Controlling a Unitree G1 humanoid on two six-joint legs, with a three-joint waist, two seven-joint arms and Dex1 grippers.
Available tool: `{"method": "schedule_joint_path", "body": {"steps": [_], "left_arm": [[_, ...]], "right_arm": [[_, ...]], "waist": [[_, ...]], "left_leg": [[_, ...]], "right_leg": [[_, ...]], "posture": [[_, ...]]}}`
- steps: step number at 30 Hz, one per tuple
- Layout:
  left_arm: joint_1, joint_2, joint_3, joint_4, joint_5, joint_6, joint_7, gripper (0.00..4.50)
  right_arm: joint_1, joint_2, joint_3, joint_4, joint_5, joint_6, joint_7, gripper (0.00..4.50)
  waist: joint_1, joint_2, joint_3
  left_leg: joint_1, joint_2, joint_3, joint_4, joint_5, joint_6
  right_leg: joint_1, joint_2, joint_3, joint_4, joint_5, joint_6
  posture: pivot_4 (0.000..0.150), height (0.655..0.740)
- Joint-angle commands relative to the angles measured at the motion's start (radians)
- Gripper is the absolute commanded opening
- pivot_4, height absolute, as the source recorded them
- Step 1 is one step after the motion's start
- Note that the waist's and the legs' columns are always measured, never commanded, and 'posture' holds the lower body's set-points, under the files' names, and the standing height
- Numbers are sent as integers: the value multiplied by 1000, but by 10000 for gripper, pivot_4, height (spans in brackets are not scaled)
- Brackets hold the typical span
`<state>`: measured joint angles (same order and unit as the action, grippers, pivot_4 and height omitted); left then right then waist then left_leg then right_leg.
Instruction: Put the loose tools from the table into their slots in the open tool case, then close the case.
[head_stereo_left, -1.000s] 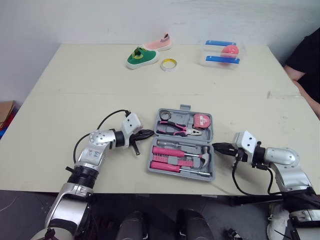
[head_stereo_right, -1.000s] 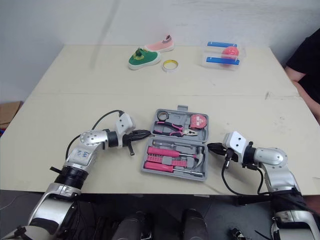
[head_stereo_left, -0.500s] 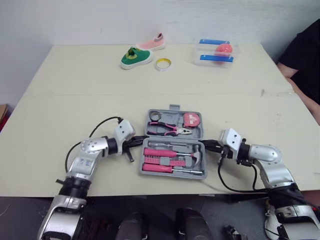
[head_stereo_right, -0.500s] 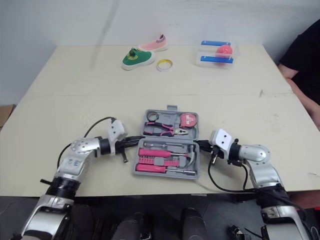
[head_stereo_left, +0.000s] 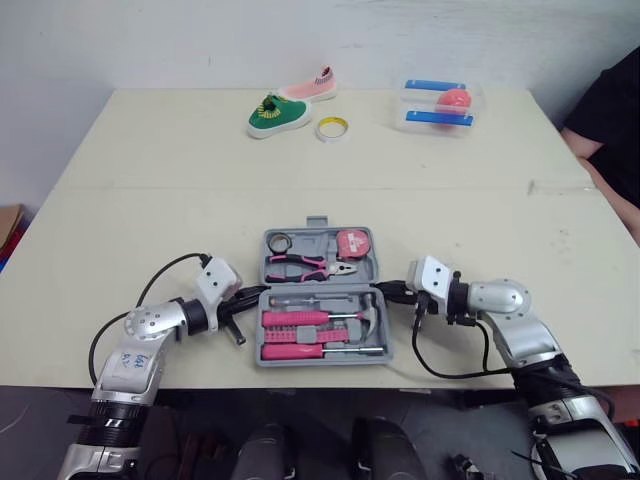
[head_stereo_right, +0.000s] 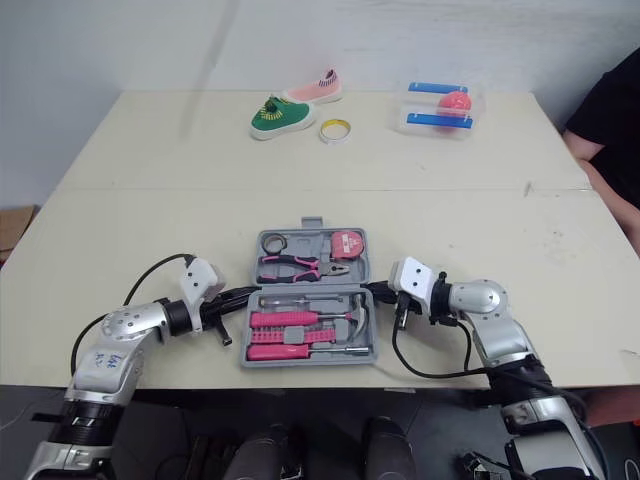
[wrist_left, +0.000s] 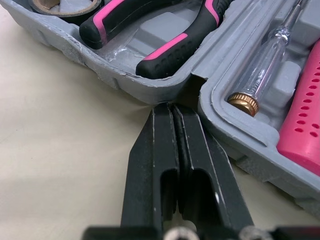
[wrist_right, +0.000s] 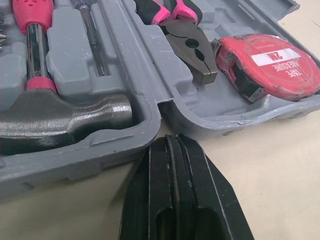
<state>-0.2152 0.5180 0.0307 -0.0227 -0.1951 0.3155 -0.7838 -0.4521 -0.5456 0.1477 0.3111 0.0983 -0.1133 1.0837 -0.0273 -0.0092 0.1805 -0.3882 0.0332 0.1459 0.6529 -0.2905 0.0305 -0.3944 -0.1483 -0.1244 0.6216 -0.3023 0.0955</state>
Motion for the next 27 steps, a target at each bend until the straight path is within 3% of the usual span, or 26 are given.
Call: {"method": "schedule_joint_path", "body": {"steps": [1, 11, 13, 14, 21, 23, 27], "left_arm": [[-29, -10, -7, 22, 9, -19, 27, 0], [-87, -8, 5, 126, -12, -57, 13, 0], [-31, 36, 69, 75, -23, -21, 40, 5660], [14, 65, 112, 41, -39, -1, 38, 7281], [260, 128, 417, -71, -186, -34, 21, 38182], [284, 123, 473, -118, -225, -19, 38, 44287], [243, 124, 461, -215, -279, 82, 96, 44287]], "right_arm": [[-18, -19, 11, -7, 13, 25, 51, 1543], [-24, -80, -53, 37, 15, 30, 22, 1543], [7, -133, -87, -17, 81, 175, 65, 7078], [22, -155, -118, -25, 92, 144, 67, 9158], [186, -243, -347, -69, 243, 103, 84, 43055], [226, -233, -407, -96, 293, 131, 61, 45000], [250, -209, -420, -215, 375, 272, 10, 45000]], "waist": [[0, 0, 0], [2, 0, 0], [1, 0, 0], [1, 0, 0], [0, 0, 0], [4, -1, 1], [15, -1, 1]], "left_leg": [[0, 0, 0, 0, 0, 0], [0, -2, 0, 0, 0, 1], [0, -1, 0, 0, 0, 1], [0, -1, 0, 0, 0, 1], [0, 0, 0, -5, -1, 0], [0, 0, 0, -4, -3, -2], [0, 0, -1, -3, -6, 0]], "right_leg": [[0, 0, 0, 0, 0, 0], [0, -1, -5, 0, 0, 0], [0, -1, -6, 0, 0, 0], [0, -1, -5, 0, 0, 0], [0, 0, -5, -5, 0, -1], [0, -1, -3, -5, 0, -1], [0, -2, 0, -4, 1, -2]], "posture": [[1500, 7400], [1500, 7400], [1500, 7400], [1500, 7400], [1500, 7400], [1500, 7400], [1500, 7400]]}}
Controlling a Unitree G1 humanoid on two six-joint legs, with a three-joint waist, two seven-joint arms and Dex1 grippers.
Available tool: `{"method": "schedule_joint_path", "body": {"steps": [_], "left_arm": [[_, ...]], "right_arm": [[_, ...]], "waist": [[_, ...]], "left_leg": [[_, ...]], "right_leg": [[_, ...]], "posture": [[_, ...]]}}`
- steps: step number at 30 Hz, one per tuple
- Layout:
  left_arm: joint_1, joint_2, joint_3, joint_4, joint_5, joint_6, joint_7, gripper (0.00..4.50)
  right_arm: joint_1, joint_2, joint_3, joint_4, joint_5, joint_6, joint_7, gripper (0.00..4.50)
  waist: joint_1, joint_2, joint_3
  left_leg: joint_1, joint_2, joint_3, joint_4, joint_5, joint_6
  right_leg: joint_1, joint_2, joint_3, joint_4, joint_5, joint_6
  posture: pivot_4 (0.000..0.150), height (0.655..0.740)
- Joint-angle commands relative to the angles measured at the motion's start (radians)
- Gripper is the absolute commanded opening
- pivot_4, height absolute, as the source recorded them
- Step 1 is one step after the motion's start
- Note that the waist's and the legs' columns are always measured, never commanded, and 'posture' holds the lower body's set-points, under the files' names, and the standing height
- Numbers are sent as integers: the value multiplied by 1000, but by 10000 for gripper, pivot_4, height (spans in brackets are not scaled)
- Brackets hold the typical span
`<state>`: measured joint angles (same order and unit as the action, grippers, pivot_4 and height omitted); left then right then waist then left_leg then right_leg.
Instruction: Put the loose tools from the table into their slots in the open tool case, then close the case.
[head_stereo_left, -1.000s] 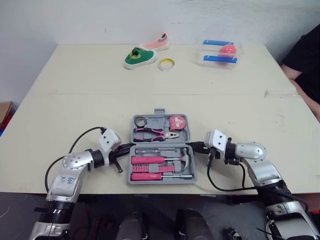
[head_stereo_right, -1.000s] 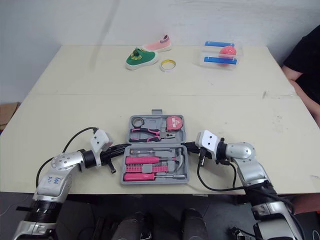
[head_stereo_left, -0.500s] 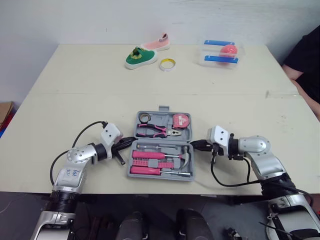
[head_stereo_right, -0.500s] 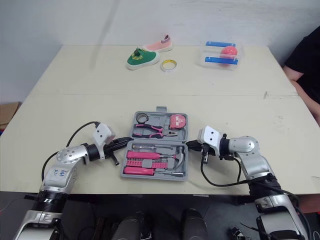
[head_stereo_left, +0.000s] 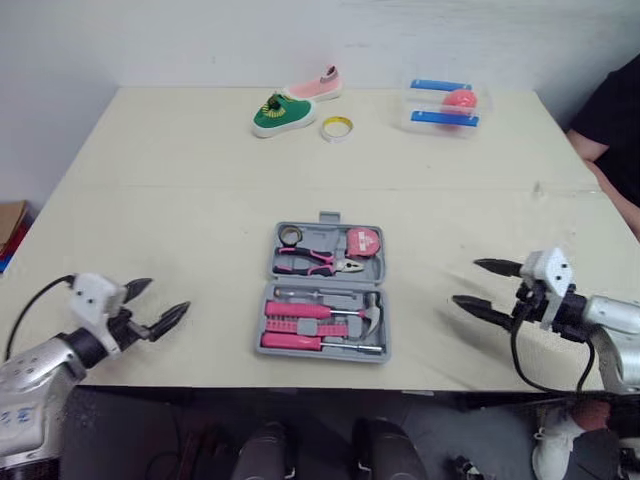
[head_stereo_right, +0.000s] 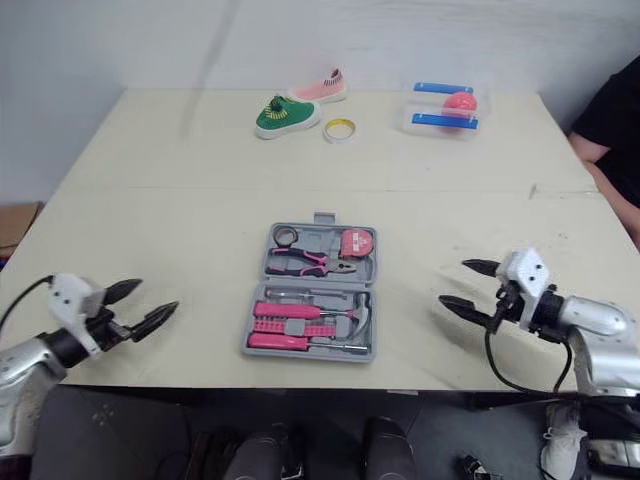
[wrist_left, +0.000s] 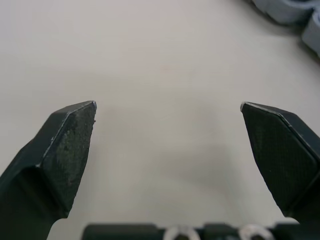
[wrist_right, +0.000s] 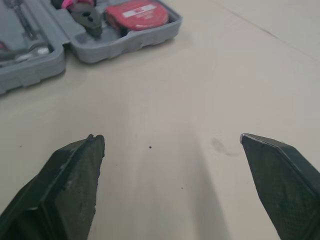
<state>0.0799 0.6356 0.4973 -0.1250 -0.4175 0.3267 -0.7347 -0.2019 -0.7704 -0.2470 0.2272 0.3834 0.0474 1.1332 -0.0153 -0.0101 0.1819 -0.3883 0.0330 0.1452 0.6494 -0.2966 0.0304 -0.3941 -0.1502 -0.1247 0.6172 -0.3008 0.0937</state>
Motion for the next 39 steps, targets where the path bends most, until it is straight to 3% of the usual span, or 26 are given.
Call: {"method": "schedule_joint_path", "body": {"steps": [1, 4, 8, 11, 14, 18, 29, 39], "left_arm": [[-74, 9, -27, -141, -77, 115, 58, 44287], [-223, 39, -151, -220, -133, 369, 130, 44287], [-389, 60, -223, -212, -169, 630, 214, 44287], [-553, 68, -323, -163, -154, 814, 264, 44287], [-662, 47, -371, -105, -135, 922, 311, 44287], [-745, 4, -406, 3, -65, 960, 394, 44287], [-806, -80, -475, 76, -23, 964, 387, 44287], [-820, -15, -448, 41, -28, 1012, 350, 44287]], "right_arm": [[-3, 13, -12, -173, 96, 185, -74, 45000], [-123, -13, 88, -314, 141, 618, -237, 45000], [-265, -52, 192, -405, 178, 940, -282, 45000], [-454, 24, 203, -386, 261, 1280, -368, 45000], [-570, 93, 211, -338, 238, 1460, -452, 45000], [-650, 174, 234, -283, 183, 1531, -550, 45000], [-690, 269, 251, -237, 107, 1538, -672, 45000], [-697, 263, 230, -222, 108, 1547, -669, 45000]], "waist": [[8, 0, 0], [13, 0, 0], [13, 1, 0], [9, -1, 1], [10, -1, 1], [12, -1, 1], [11, -1, 1], [6, -1, 1]], "left_leg": [[0, 0, 0, 0, 0, 0], [0, 1, 0, 0, 1, -1], [-3, 1, 0, -1, 5, -6], [-4, 2, 1, -2, 7, -3], [-16, 1, 2, 1, 10, -1], [-17, -1, 3, 2, 12, -1], [-19, -2, 3, 2, 14, 1], [-18, -2, 4, 2, 14, 1]], "right_leg": [[0, 0, 0, 0, 0, 0], [-1, 1, 2, 1, 1, -1], [-6, 1, 2, 3, 1, -3], [-8, 3, 2, 3, 0, -3], [-18, 5, 2, 9, 0, -3], [-19, 10, -2, 8, 0, -3], [-20, 9, -5, 9, 2, 0], [-20, 10, -5, 9, 2, 0]], "posture": [[1500, 7400], [1500, 7400], [1500, 7400], [1500, 7400], [1500, 7400], [1500, 7400], [1500, 7400], [1500, 7400]]}}
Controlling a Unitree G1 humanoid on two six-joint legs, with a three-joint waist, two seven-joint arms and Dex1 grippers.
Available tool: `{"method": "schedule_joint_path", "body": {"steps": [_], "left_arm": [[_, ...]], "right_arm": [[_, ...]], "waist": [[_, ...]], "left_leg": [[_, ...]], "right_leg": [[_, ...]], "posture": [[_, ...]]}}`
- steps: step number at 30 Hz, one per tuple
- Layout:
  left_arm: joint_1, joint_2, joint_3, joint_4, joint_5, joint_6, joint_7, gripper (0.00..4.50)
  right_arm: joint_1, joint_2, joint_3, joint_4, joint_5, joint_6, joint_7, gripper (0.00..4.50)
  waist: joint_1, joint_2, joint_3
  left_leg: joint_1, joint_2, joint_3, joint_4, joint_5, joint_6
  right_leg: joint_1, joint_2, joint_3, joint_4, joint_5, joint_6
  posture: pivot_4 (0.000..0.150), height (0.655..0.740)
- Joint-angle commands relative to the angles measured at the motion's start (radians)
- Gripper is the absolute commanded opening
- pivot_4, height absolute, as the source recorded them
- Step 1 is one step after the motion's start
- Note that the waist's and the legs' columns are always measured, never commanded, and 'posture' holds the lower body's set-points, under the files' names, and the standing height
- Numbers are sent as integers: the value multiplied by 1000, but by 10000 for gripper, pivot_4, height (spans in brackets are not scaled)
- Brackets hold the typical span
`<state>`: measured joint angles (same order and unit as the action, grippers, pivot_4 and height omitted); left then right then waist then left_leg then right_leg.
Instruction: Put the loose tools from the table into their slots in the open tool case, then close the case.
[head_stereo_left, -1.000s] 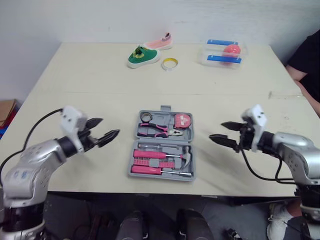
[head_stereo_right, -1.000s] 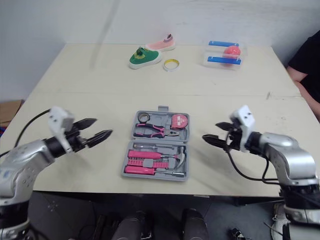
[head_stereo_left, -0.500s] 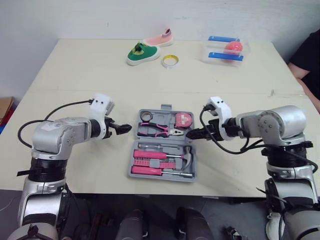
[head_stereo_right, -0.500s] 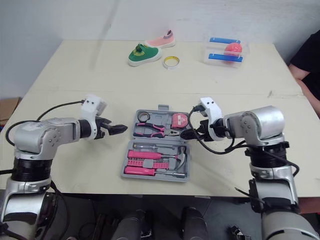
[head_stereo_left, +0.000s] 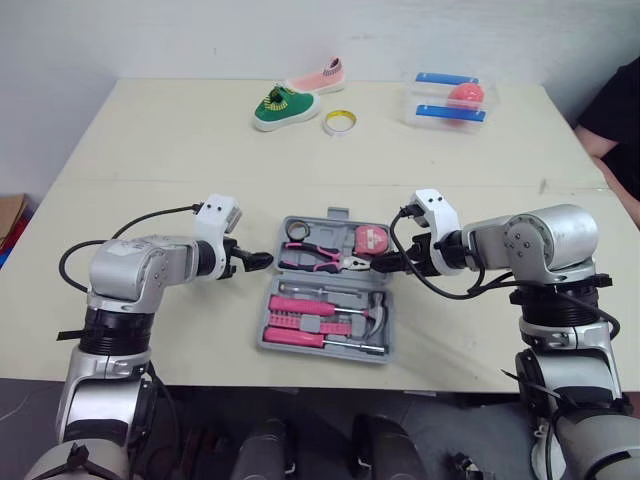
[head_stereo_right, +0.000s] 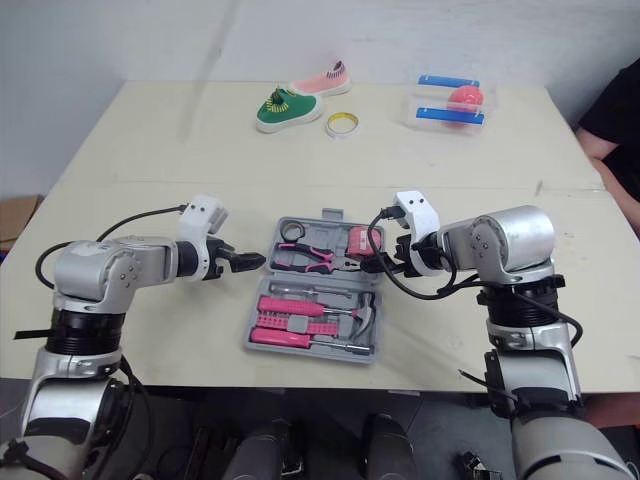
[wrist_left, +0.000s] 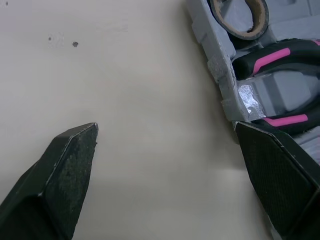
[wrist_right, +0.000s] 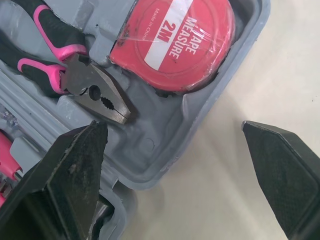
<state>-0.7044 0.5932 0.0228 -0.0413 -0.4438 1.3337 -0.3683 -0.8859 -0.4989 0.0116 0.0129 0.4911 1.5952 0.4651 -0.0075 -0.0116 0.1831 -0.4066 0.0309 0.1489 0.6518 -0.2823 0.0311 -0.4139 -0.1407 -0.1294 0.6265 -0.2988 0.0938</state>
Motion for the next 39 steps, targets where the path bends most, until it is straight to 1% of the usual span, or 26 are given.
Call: {"method": "schedule_joint_path", "body": {"steps": [1, 6, 12, 17, 25, 29, 31, 32, 33, 35, 36, 37, 39], "left_arm": [[-45, 27, 34, -45, -8, 12, -21, 44287], [-84, -30, 51, -40, -34, 39, -21, 44287], [-77, -85, -13, 47, 39, -58, 10, 44287], [-86, -85, -52, 87, 71, -80, 0, 44287], [-76, -133, -38, 130, 99, -110, 18, 44287], [-74, -136, -45, 130, 107, -104, 7, 44287], [-71, -144, -40, 122, 100, -95, 2, 39068], [-70, -148, -37, 120, 96, -91, -1, 36761], [-69, -150, -38, 115, 92, -86, -7, 32152], [-67, -155, -35, 109, 86, -78, -14, 23712], [-63, -159, -30, 99, 65, -64, -35, 20270], [-60, -169, -14, 95, 46, -49, -46, 14719], [-56, -191, 19, 91, 35, -44, -38, 6502]], "right_arm": [[-11, -7, -30, -8, -1, -2, -3, 45000], [-6, -5, -28, 1, -8, -9, -11, 45000], [-2, 10, -25, 13, -24, -12, -32, 45000], [3, 15, -21, 11, -38, 0, -51, 45000], [15, 65, -36, 39, -54, 12, -78, 45000], [12, 83, -45, 59, -66, 10, -86, 45000], [8, 96, -50, 73, -64, 16, -85, 45000], [7, 100, -51, 78, -62, 18, -84, 39989], [6, 108, -54, 84, -59, 19, -85, 37090], [4, 125, -62, 92, -59, 19, -90, 27926], [0, 139, -70, 96, -65, 15, -96, 23961], [-6, 151, -80, 99, -71, 15, -102, 17764], [-16, 162, -92, 99, -76, 17, -107, 8379]], "waist": [[-2, 0, 0], [-1, 0, 0], [-1, 0, 0], [-10, 0, 0], [-20, 0, 0], [-20, -1, -1], [-21, -2, -1], [-21, -2, -2], [-21, -2, -2], [-23, -2, -2], [-23, -2, -2], [-23, -2, -2], [-21, -2, -2]], "left_leg": [[0, 0, 0, 0, 0, 0], [0, 0, 0, 0, 0, 0], [0, 0, 0, 0, 0, 0], [0, 0, 0, 0, 1, -1], [1, 0, 0, 0, 1, -1], [2, 0, 0, 1, 2, -1], [2, 0, 0, 1, 2, -1], [2, 0, 0, 1, 2, -1], [2, 0, 0, 1, 2, -1], [2, 0, 0, 1, 2, -1], [2, 1, 0, 0, 2, -1], [2, 1, 0, 0, 2, -1], [2, 1, 0, 0, 2, -1]], "right_leg": [[0, 0, 0, 0, 0, 0], [0, 0, 0, 1, 0, 0], [0, 0, 0, 1, 0, 0], [0, 1, 0, 1, 0, 0], [0, 1, 0, 1, 0, 0], [1, 0, 1, 2, 0, 0], [1, 0, 1, 2, 0, 0], [1, 0, 1, 3, 0, 0], [1, 0, 1, 3, 0, 0], [1, 1, 1, 3, 0, 0], [1, 1, 1, 3, 0, 0], [1, 1, 1, 3, 0, 0], [1, 1, 1, 2, 0, 0]], "posture": [[1500, 7400], [1500, 7400], [1500, 7400], [1500, 7400], [1500, 7400], [1500, 7400], [1500, 7400], [1500, 7400], [1500, 7400], [1500, 7400], [1500, 7400], [1500, 7400], [1500, 7400]]}}
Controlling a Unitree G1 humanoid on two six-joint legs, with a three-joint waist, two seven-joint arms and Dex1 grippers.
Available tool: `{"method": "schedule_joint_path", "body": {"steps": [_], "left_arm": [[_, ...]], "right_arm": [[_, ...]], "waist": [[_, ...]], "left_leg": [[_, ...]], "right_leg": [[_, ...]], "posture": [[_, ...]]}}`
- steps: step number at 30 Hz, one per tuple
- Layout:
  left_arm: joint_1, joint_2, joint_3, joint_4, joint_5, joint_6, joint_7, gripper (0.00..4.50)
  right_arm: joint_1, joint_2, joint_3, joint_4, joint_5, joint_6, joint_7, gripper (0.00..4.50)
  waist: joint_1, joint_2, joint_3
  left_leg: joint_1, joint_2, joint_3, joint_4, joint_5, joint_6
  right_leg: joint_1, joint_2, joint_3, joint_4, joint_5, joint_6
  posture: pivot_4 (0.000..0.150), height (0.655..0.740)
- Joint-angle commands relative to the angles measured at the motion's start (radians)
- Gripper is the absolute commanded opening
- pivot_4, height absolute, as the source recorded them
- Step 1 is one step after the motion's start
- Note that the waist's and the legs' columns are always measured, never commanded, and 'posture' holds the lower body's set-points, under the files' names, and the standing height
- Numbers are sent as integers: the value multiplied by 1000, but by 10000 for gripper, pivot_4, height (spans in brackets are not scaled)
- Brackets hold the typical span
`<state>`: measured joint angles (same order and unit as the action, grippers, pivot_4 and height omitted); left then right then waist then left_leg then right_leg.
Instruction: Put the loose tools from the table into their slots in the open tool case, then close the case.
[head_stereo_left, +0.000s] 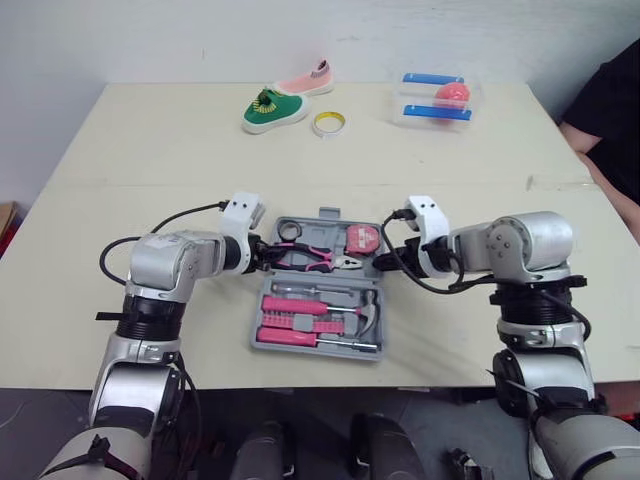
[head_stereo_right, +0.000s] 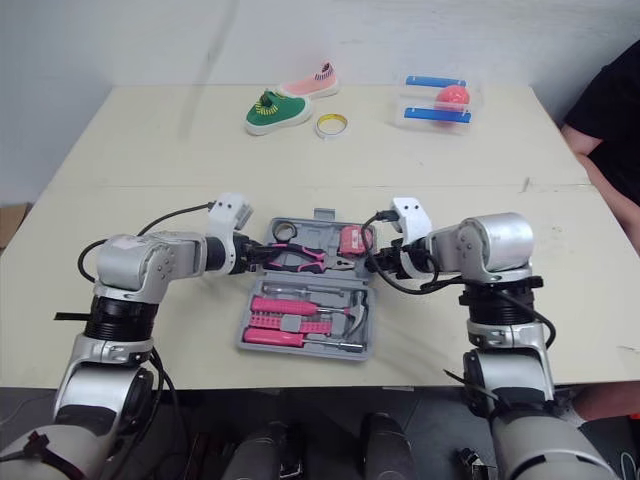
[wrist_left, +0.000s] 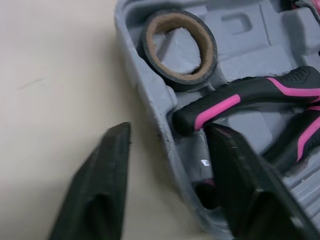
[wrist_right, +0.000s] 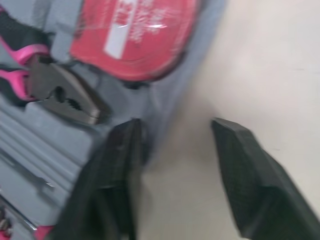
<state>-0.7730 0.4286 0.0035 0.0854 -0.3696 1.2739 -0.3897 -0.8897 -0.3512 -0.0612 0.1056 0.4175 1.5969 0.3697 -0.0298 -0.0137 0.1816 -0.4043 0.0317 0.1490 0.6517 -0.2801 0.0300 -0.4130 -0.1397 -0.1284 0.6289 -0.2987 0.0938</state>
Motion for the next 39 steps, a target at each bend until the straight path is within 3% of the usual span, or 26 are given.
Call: {"method": "schedule_joint_path", "body": {"steps": [1, 2, 6, 10, 14, 16, 18, 21, 25, 29, 33, 36, 39], "left_arm": [[14, -28, 43, -38, -35, 13, -12, 2792], [16, -30, 49, -41, -34, 10, -11, 86], [47, -52, 99, -77, -40, -90, -14, 86], [99, -62, 119, -137, -57, -219, -63, 86], [181, -58, 107, -144, 22, -571, -106, 86], [240, -37, 78, -113, 87, -818, -160, 86], [297, -32, 67, -72, 135, -992, -177, 86], [341, -26, 62, -21, 169, -1167, -202, 86], [451, 24, 44, 53, 269, -1496, -220, 86], [519, 59, 32, 94, 299, -1651, -235, 86], [552, 84, 40, 107, 310, -1724, -233, 86], [569, 98, 40, 98, 254, -1744, -281, 10737], [583, 133, 34, 80, 255, -1775, -315, 23942]], "right_arm": [[-16, 17, -24, 6, -3, 17, -13, 3720], [-19, 22, -40, 1, -4, 17, -18, 164], [6, 32, -79, -94, 8, -42, -18, 164], [106, -14, -14, -231, 21, -221, 54, 164], [269, -26, 6, -339, -2, -552, 147, 164], [392, -54, 51, -350, -61, -875, 267, 164], [490, -71, 69, -314, -100, -1099, 348, 164], [546, -83, 78, -229, -149, -1266, 372, 164], [627, -158, 129, -30, -335, -1797, 404, 164], [633, -231, 168, 153, -493, -2185, 330, 164], [630, -264, 178, 267, -594, -2384, 230, 164], [631, -281, 201, 306, -555, -2437, 249, 0], [637, -319, 207, 314, -579, -2515, 234, 12501]], "waist": [[1, 0, 0], [1, 0, 0], [1, 0, 0], [3, 0, 0], [4, 0, 0], [4, 0, 0], [5, 0, 0], [-1, -1, 0], [1, 0, 0], [2, -1, 0], [1, -1, 0], [1, 0, 0], [5, 0, 0]], "left_leg": [[0, 0, 0, 0, 0, 0], [0, 0, 0, 0, 0, 0], [0, -1, 0, 0, 1, 1], [-1, -1, -1, -1, 1, 1], [-1, -2, 0, -2, 0, 1], [-2, -2, 1, -2, 0, 1], [-1, -2, 1, -3, 0, 1], [-1, -1, 2, -3, 0, 1], [2, -1, 3, -2, 0, 2], [4, -1, 3, -2, -1, 3], [8, -2, 3, -2, -2, 4], [17, 0, 2, -3, -3, 2], [17, -1, 1, -3, -5, 4]], "right_leg": [[0, 0, 0, 0, 0, 0], [0, 0, 0, 0, 0, 0], [0, -1, 1, 0, 0, 1], [0, -1, 2, -1, 0, 1], [-1, -1, 0, -2, 1, 1], [-1, -1, 0, -3, 1, 1], [0, 0, -1, -5, 1, 2], [0, 0, 0, -6, 1, 2], [1, -1, 0, -7, 2, 3], [4, -3, 0, -7, 2, 3], [7, -8, 0, -8, 2, 2], [16, -8, 0, -9, 1, 1], [18, -9, -1, -9, 1, 1]], "posture": [[1500, 7400], [1500, 7400], [1500, 7400], [1500, 7400], [1500, 7400], [1500, 7400], [1500, 7400], [1500, 7400], [1500, 7400], [1500, 7400], [1500, 7400], [1500, 7400], [1500, 7400]]}}
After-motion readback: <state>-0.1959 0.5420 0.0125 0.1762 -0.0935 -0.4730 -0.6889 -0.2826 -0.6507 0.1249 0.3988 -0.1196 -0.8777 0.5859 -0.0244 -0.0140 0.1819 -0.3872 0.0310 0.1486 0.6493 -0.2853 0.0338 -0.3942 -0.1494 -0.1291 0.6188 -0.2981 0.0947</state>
